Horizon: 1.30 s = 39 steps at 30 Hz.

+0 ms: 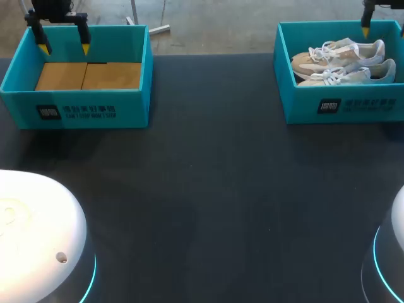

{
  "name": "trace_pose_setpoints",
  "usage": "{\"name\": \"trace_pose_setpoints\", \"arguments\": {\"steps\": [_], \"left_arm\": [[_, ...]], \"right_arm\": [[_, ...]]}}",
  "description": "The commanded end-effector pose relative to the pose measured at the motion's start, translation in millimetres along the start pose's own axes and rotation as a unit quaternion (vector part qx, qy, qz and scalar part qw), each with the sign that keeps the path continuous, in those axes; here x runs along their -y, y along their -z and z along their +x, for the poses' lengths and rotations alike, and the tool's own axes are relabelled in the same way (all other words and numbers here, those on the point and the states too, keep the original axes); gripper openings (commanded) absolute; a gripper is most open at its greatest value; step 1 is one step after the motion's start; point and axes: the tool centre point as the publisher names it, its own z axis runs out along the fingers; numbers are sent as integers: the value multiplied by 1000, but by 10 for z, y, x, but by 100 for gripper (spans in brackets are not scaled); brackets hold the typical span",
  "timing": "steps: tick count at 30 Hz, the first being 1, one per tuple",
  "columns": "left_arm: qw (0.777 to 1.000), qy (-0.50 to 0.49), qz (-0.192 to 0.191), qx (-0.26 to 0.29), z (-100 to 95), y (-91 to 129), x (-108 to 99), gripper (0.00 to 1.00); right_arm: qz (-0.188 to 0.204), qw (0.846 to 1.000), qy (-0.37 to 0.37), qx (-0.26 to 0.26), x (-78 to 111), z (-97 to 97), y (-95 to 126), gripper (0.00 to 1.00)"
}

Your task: Take the shoe out of the shoebox, open the shoe tongue, remove and reinsert the insole, then place the shoe into the shoebox

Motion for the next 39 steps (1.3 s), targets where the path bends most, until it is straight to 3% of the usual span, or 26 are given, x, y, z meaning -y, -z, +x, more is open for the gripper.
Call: {"name": "trace_pose_setpoints", "arguments": {"steps": [1, 12, 32, 35, 39], "left_arm": [[1000, 0, 0, 0, 0, 0, 0, 100], [1000, 0, 0, 0, 0, 0, 0, 100], [1000, 0, 0, 0, 0, 0, 0, 100], [1000, 0, 0, 0, 0, 0, 0, 100], [1000, 0, 0, 0, 0, 0, 0, 100]], "right_arm": [[-9, 1000, -2, -5, 73, -138, -110, 100], [-13, 1000, -4, 3, 87, -335, -496, 100], [27, 1000, -2, 5, 8, -319, -1015, 98], [31, 1000, -4, 4, -7, -328, -1056, 93], [42, 999, -8, -3, -36, -365, -1138, 74]]}}
